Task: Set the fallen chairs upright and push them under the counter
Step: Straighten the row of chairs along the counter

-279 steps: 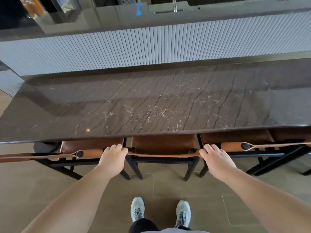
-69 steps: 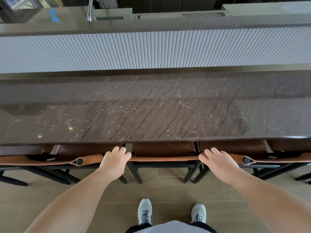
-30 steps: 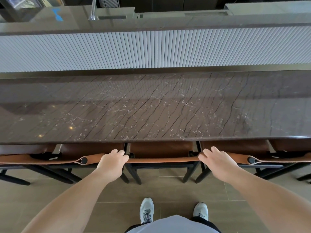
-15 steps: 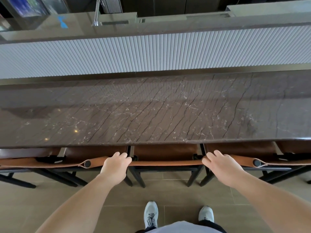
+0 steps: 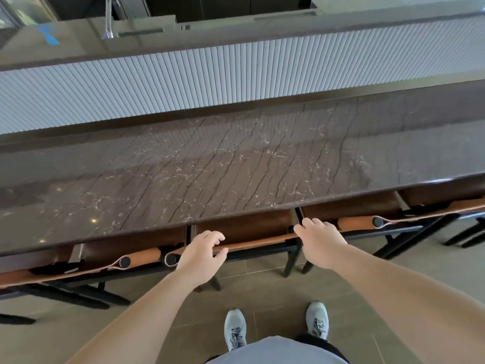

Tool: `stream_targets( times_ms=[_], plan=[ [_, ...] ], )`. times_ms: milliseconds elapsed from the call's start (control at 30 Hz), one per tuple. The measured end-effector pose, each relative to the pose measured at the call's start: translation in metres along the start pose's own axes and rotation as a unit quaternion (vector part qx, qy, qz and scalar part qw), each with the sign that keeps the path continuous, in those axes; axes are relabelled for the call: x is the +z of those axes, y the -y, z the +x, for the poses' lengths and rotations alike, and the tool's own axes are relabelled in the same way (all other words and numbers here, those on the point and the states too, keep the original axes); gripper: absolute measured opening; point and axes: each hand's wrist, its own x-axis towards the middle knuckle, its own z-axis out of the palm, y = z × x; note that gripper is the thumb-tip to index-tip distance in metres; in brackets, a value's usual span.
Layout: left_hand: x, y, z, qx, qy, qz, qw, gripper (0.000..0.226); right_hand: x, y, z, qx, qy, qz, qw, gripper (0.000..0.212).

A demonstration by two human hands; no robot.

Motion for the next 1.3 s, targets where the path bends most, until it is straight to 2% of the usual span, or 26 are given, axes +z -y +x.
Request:
stream_targets(
  times_ms=[167, 333, 500, 633, 700, 767, 900, 1100, 1300],
  plan=[
    [0.000, -0.018, 0.023, 0.022, 0.003, -0.061, 0.998, 0.015, -0.005, 0.021, -0.012, 0.089, -0.018, 0.182, 0.979, 0.026],
    [0.002, -0.044, 0.036, 0.035, 0.019, -0.132, 0.990, 0.009, -0.008, 0.026, -0.028, 0.184, -0.033, 0.362, 0.913, 0.027],
    [0.002, -0.074, 0.029, 0.030, 0.028, -0.209, 0.977, 0.007, -0.019, 0.021, -0.040, 0.258, -0.072, 0.542, 0.796, 0.023],
    [0.006, -0.109, 0.019, -0.042, 0.030, -0.318, 0.947, 0.009, -0.024, 0.008, -0.057, 0.284, -0.098, 0.682, 0.667, 0.016],
    [0.016, -0.134, 0.014, -0.089, 0.028, -0.377, 0.922, 0.010, -0.024, -0.003, -0.071, 0.284, -0.093, 0.720, 0.626, 0.014],
    [0.033, -0.161, 0.005, -0.109, 0.032, -0.398, 0.910, 0.012, -0.020, -0.017, -0.091, 0.281, -0.094, 0.748, 0.595, 0.012],
    [0.071, -0.219, -0.012, -0.118, 0.043, -0.394, 0.911, 0.014, -0.006, -0.057, -0.143, 0.271, -0.094, 0.775, 0.563, 0.013],
    [0.122, -0.313, -0.028, -0.142, 0.019, -0.434, 0.890, 0.012, 0.013, -0.139, -0.219, 0.255, -0.115, 0.820, 0.499, 0.013],
    [0.154, -0.390, -0.040, -0.133, 0.004, -0.443, 0.887, 0.014, 0.031, -0.206, -0.276, 0.246, -0.141, 0.828, 0.483, 0.015]
  ],
)
